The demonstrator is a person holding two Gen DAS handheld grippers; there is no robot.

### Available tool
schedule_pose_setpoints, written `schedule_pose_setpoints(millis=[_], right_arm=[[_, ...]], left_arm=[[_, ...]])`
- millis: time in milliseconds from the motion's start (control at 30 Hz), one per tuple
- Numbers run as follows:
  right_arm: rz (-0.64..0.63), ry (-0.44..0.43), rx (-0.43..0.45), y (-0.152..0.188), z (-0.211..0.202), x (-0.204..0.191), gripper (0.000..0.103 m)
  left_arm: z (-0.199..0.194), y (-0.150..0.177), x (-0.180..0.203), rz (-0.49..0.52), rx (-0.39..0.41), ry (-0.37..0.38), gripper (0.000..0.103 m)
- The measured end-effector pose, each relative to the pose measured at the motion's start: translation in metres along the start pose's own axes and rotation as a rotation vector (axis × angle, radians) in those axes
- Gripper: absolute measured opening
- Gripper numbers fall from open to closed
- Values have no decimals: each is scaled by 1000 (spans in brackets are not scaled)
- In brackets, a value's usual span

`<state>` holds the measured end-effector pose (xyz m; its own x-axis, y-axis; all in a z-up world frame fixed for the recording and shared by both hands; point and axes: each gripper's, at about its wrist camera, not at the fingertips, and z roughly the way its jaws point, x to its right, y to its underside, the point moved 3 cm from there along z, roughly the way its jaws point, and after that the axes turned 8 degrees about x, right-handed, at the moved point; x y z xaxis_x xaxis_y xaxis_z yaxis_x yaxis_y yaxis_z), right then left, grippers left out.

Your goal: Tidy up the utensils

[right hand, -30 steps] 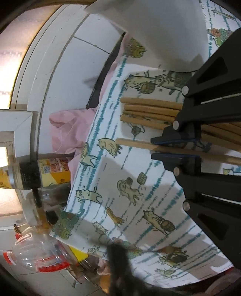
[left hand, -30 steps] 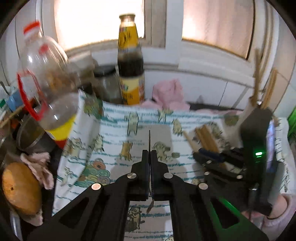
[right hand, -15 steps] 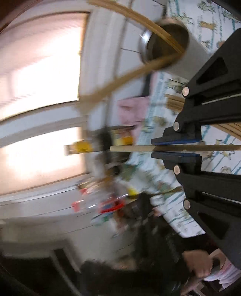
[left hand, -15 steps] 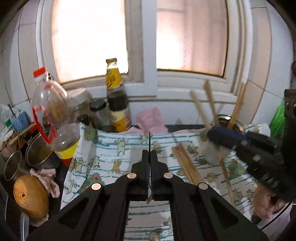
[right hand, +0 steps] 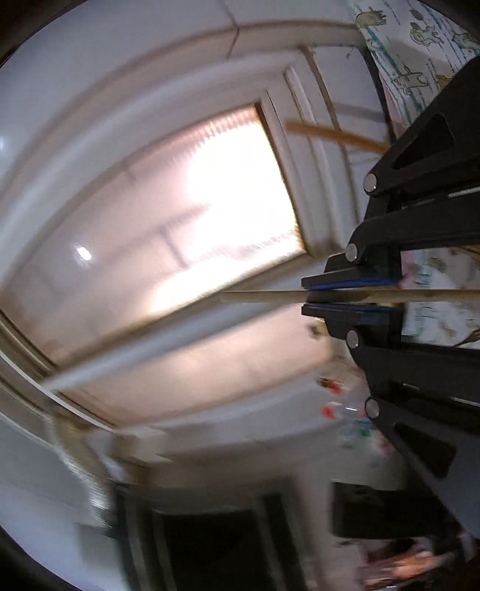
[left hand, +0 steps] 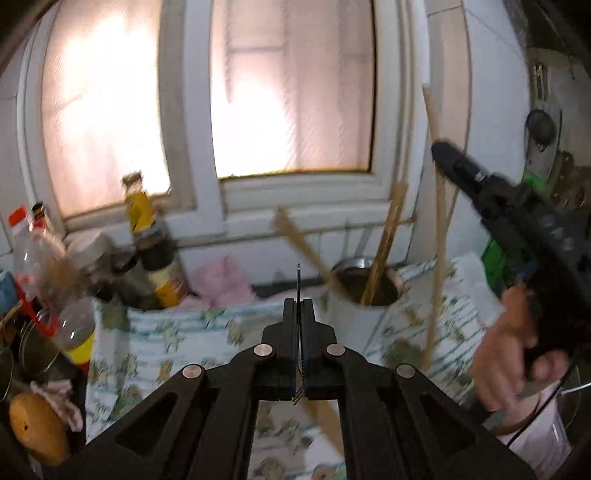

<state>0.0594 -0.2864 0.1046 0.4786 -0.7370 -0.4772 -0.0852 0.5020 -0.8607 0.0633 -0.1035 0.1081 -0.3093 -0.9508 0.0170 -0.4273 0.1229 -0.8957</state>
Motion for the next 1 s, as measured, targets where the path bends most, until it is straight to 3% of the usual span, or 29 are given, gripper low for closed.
schedule_pose_setpoints(millis=[167,300,433,533,667,800,1000], right_arm=[[48,122,111,-9,-2,31,6],[130,189,212,-14,-5,54,6],[159,269,344,-22,-15,71,6],[119,338,363,-24,-12,77,6],[83,403,359,-18,-5,84,6],[73,412,336,-14,1,90,6],[29,442,118,-6,20,92,7]], left_arm=[[0,-34,17,-49,105,102,1],[9,-52,23,-71,194,116,1],[36,-56,21,-140,202,170,1],[56,-47,21,-143,189,191,1],[74,-31,25,-134,161,207,1],[90,-19,22,-141,114,215,1],[99,-2,18,-136,140,227,1]])
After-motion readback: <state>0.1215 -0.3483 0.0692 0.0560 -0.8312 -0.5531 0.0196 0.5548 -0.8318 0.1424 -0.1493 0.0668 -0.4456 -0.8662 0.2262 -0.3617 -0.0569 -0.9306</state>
